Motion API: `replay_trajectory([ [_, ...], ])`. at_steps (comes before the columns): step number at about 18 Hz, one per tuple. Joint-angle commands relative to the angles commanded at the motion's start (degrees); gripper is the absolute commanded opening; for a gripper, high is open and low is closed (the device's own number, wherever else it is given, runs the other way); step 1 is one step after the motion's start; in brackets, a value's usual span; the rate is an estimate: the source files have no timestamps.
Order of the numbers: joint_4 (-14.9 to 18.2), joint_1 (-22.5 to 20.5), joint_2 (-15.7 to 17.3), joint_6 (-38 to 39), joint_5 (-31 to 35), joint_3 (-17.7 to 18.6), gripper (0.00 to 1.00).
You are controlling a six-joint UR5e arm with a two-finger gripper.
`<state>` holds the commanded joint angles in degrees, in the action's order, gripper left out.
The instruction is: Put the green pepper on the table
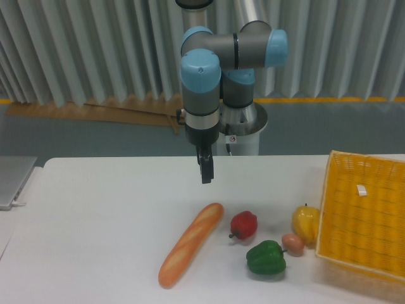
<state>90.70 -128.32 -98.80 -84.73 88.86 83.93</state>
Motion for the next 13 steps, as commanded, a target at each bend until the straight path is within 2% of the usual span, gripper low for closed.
replay_trajectory([
  [3,0.0,0.0,1.6,0.1,0.4,1.4,1.00],
  [7,0.2,-0.1,2.2,-0.1,3.1,2.4,1.00],
  [13,0.1,0.1,2.6,0.0,3.0,3.0,1.00],
])
